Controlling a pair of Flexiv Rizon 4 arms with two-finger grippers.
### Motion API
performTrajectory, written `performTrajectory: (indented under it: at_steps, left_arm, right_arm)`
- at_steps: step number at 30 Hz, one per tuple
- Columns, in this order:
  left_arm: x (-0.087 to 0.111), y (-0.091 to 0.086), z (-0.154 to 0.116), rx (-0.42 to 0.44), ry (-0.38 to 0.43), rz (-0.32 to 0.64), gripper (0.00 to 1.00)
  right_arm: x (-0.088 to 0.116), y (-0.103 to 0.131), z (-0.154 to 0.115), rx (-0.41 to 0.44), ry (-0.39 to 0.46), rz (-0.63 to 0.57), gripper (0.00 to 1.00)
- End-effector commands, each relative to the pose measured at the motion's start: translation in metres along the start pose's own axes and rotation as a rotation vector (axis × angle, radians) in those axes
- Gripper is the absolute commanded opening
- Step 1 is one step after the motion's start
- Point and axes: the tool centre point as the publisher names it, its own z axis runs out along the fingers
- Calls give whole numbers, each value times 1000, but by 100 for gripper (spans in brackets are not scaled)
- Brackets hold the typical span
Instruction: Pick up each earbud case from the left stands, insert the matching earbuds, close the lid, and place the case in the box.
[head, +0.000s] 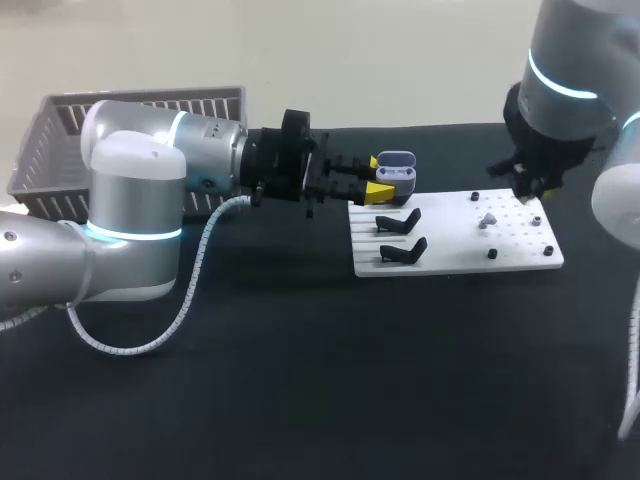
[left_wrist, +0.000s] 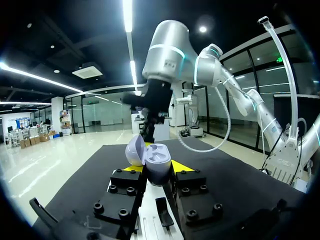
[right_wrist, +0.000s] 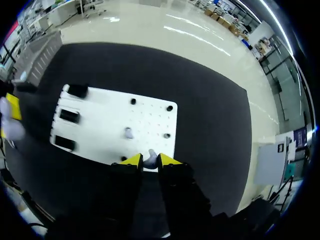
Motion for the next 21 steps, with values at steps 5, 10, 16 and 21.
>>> performTrajectory:
  at_steps: [5,10,16,21]
  left_arm:
    - [1,0,0,-3,-2,2,0]
    - [1,0,0,-3,-2,2,0]
    - [1,0,0,-3,-2,2,0]
    - [1,0,0,-3,-2,2,0]
  right_arm:
    - [13,53,-90,-1,4,95,0]
    - [12,84,-110,-2,13,112,0]
    - [8,107,-122,8,29,116,0]
    - [8,107,-122,8,29,116,0]
